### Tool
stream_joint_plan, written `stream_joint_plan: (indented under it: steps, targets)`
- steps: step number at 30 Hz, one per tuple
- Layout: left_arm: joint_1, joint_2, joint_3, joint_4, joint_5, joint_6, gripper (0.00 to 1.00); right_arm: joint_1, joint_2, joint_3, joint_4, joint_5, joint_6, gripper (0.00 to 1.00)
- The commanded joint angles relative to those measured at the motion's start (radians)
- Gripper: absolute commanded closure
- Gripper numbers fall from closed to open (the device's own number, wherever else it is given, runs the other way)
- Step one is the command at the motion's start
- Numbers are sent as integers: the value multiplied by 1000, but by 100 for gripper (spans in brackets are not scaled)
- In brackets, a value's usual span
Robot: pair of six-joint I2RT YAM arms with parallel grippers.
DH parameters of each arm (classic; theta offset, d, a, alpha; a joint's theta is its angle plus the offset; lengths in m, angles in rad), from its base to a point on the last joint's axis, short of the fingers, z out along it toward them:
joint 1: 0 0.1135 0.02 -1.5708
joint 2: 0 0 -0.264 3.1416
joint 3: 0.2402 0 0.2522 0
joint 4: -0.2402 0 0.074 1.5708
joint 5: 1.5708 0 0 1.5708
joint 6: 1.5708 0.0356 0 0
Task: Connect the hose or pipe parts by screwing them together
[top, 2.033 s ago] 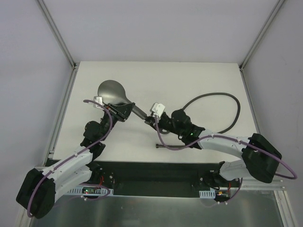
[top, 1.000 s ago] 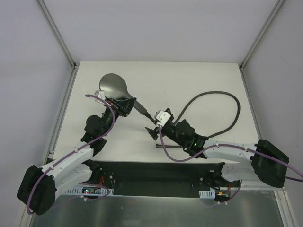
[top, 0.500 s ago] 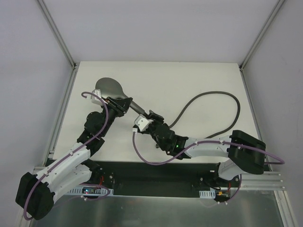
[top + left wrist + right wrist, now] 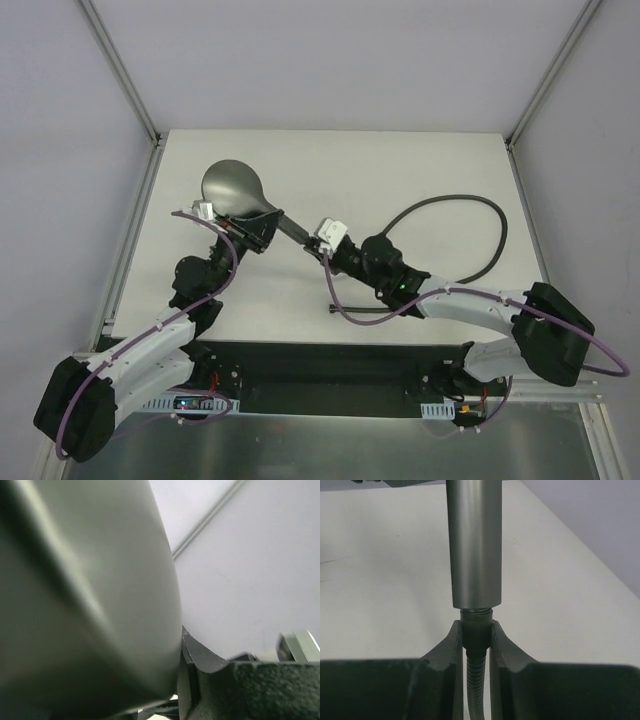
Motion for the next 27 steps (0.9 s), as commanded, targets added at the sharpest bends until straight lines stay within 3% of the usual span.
stream_joint_plan:
  steps: [1, 6, 10, 11, 13, 14, 16, 17, 18, 20, 22, 27]
  targets:
    - [-10, 81, -71, 405, 266, 207, 100, -150, -62, -6, 72, -530, 293, 99]
    - [-10, 216, -45, 569, 418, 281, 100, -327, 12, -25, 247, -924, 558, 99]
    - [-11, 270, -8, 574, 404, 310, 100, -398, 81, -36, 374, -1035, 703, 99]
    - [-10, 273, 4, 566, 393, 315, 100, -410, 86, -40, 374, -1037, 711, 97]
    - [-10, 264, 21, 505, 352, 318, 100, -413, 73, -75, 371, -997, 696, 80]
    - [-10, 250, 46, 461, 335, 320, 100, -413, 52, -89, 364, -971, 685, 61]
    - [-11, 234, 64, 350, 263, 323, 100, -399, 23, -126, 322, -881, 645, 51]
    - [-10, 218, 64, 338, 236, 321, 100, -386, -15, -138, 298, -839, 619, 35]
    - [-11, 209, 63, 312, 202, 303, 100, -363, -41, -158, 266, -727, 587, 29]
    - [-10, 188, 78, 264, 157, 292, 100, -268, -109, -163, 134, -579, 408, 18]
    - [-11, 171, 101, 176, 145, 277, 100, -173, -143, -161, 39, -349, 274, 14]
    - [-11, 102, 143, -9, 28, 174, 100, -28, -163, -142, 28, 129, 114, 8]
